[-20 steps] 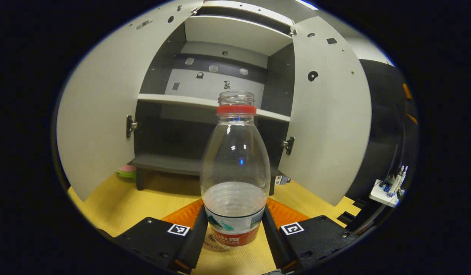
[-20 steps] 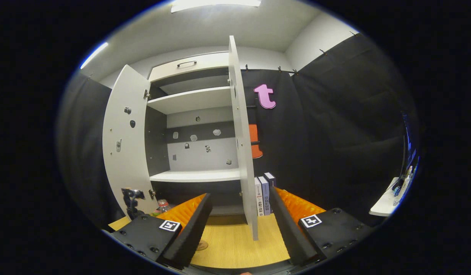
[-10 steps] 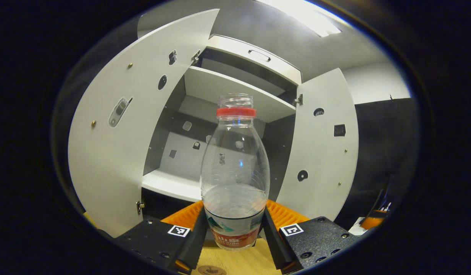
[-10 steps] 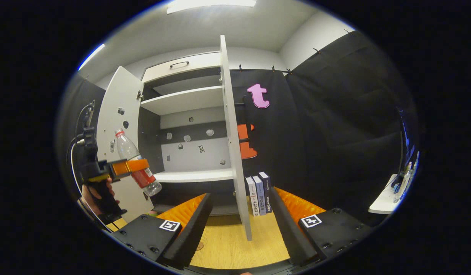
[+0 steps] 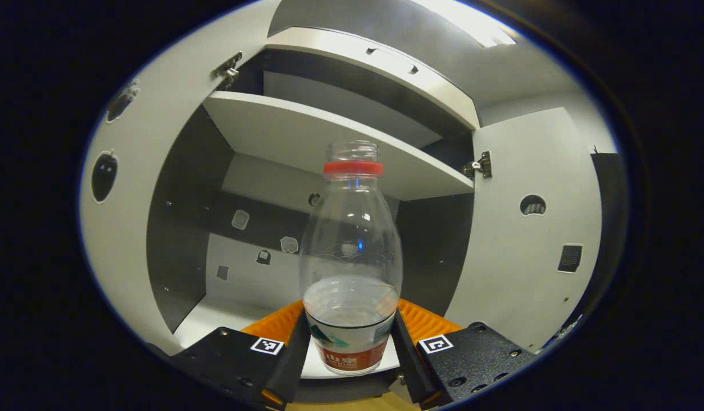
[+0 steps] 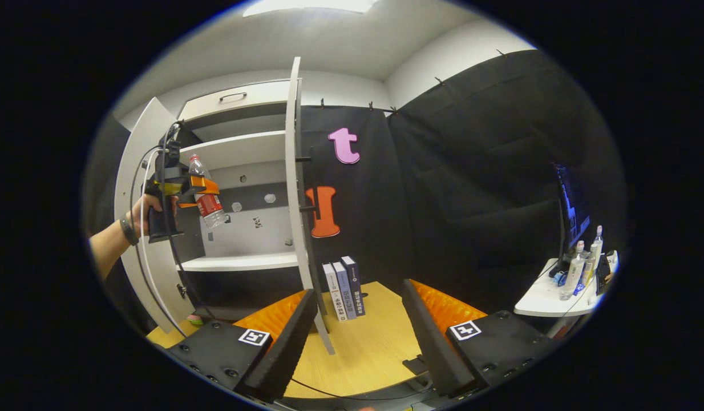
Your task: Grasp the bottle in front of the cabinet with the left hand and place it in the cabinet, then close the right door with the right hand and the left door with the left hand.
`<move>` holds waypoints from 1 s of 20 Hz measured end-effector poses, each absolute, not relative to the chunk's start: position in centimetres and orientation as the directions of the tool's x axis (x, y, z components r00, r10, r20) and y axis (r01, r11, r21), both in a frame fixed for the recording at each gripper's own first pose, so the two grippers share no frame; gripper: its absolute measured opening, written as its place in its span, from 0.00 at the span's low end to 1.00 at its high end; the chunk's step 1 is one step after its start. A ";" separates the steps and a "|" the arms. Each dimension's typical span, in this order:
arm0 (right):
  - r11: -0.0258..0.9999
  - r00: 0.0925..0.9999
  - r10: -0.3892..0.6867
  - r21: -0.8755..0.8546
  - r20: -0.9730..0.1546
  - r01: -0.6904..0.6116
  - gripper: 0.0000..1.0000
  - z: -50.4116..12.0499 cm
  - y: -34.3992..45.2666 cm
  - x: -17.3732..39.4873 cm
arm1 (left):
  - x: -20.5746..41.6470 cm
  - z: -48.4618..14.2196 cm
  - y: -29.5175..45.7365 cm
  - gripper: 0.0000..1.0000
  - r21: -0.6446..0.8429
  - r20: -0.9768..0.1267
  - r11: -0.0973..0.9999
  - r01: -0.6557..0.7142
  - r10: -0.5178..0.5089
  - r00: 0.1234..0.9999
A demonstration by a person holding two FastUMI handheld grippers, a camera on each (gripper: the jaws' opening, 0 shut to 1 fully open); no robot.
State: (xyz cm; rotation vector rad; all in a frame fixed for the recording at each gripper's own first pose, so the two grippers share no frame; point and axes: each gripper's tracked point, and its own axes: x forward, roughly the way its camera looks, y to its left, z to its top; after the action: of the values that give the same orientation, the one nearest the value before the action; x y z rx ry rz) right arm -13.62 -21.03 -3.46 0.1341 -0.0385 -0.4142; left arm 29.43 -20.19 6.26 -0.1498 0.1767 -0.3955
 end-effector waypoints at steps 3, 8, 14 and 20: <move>0.867 0.875 -0.485 0.139 0.006 0.479 0.98 -3.9 -23.1 -15.7 | 35.0 2.8 -21.2 0.72 -0.085 -0.198 0.942 0.324 -0.335 0.921; 0.797 0.808 -0.589 0.152 -0.021 0.585 0.98 -5.7 -24.7 -19.2 | 36.7 -6.5 -21.4 0.72 -0.099 -0.418 0.969 0.226 -0.247 0.874; 0.722 0.735 -0.675 0.143 -0.068 0.676 0.98 -7.9 -26.8 -22.0 | 37.1 -7.3 -20.0 0.73 -0.005 -0.445 0.988 0.157 -0.143 0.884; 0.740 0.753 -0.655 0.151 -0.059 0.656 0.98 -7.3 -26.6 -20.6 | 37.5 -8.4 -20.1 0.76 0.078 -0.446 0.972 0.221 -0.164 0.880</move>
State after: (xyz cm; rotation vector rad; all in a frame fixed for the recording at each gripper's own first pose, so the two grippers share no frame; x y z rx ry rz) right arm -20.57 -26.56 -7.35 0.1666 0.0024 -0.7189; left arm 37.49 -20.10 -8.36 0.1279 0.4527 -0.2008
